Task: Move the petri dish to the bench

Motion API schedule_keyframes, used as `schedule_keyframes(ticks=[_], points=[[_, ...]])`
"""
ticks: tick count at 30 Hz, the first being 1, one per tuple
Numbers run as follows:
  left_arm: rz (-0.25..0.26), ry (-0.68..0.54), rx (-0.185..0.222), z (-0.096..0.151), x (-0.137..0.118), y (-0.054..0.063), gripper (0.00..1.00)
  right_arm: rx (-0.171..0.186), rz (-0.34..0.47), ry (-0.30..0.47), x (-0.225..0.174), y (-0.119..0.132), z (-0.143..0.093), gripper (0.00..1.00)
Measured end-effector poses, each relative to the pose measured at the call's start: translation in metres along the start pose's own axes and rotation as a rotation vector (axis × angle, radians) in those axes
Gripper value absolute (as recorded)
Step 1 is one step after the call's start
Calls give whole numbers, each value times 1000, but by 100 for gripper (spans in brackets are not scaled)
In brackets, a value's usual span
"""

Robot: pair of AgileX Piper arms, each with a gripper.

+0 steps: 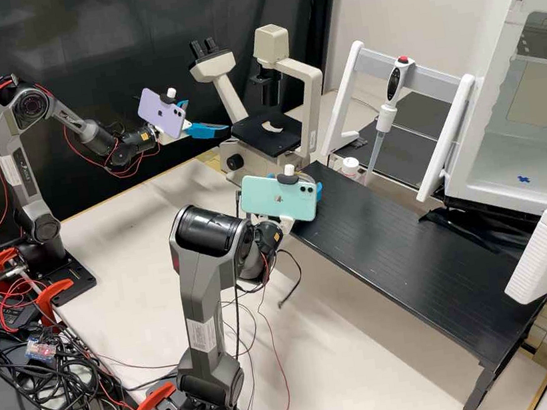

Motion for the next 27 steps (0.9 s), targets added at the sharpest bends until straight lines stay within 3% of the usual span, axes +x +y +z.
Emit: schedule_keyframes(ticks=[3, 4, 20, 24, 27], points=[[0, 0, 0, 0, 0, 0, 100, -2, 8, 7, -3, -3, 3, 0], [0, 0, 0, 0, 0, 0, 100, -5, 11, 9, -4, -3, 3, 100], [0, 0, 0, 0, 0, 0, 100, -44, 46, 1, -11, 2, 6, 100], [0, 0, 0, 0, 0, 0, 100, -58, 83, 19, -28, 11, 2, 100], [0, 0, 0, 0, 0, 0, 100, -71, 153, 74, -50, 25, -7, 100]])
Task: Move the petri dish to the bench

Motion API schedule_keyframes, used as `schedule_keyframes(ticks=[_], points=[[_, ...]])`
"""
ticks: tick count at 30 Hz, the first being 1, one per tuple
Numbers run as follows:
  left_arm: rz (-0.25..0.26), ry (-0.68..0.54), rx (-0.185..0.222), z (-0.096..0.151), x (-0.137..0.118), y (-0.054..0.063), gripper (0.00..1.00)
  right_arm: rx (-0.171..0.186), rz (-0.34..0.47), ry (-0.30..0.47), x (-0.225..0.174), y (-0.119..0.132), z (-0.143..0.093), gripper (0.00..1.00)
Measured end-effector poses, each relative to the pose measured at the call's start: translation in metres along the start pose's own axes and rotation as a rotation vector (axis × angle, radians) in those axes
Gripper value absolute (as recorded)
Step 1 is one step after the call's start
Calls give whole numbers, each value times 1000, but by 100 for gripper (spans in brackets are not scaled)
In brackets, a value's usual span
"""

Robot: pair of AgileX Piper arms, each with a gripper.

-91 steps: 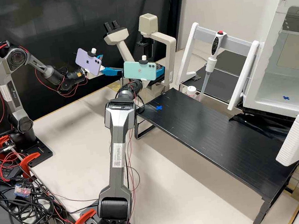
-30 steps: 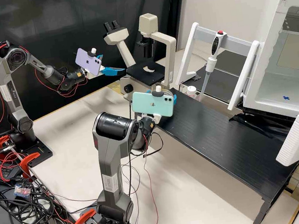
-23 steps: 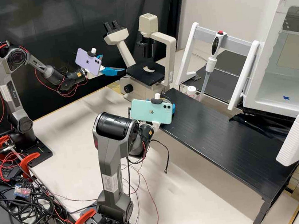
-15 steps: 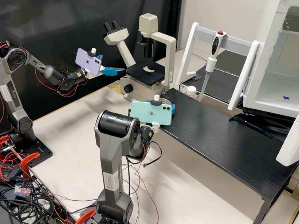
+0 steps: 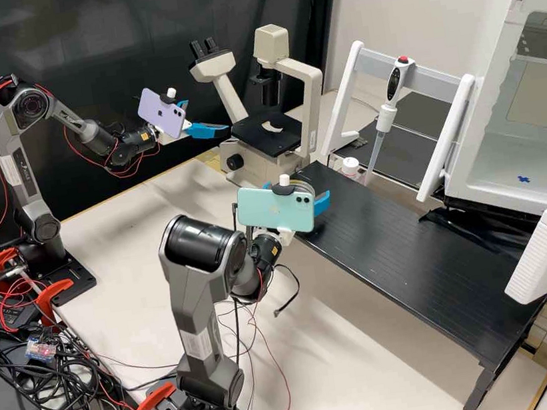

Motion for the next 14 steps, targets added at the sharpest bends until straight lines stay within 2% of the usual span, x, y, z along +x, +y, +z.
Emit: schedule_keyframes(ticks=[3, 5, 8, 11, 14], points=[[0, 0, 0, 0, 0, 0, 100, -25, 76, 80, -19, 18, -11, 100], [0, 0, 0, 0, 0, 0, 100, -28, 139, 139, -32, 31, -18, 100], [0, 0, 0, 0, 0, 0, 100, -24, 204, 179, -44, 41, -25, 100], [0, 0, 0, 0, 0, 0, 100, -13, 282, 197, -56, 51, -29, 100], [0, 0, 0, 0, 0, 0, 100, 27, 309, 184, -59, 55, -26, 100]])
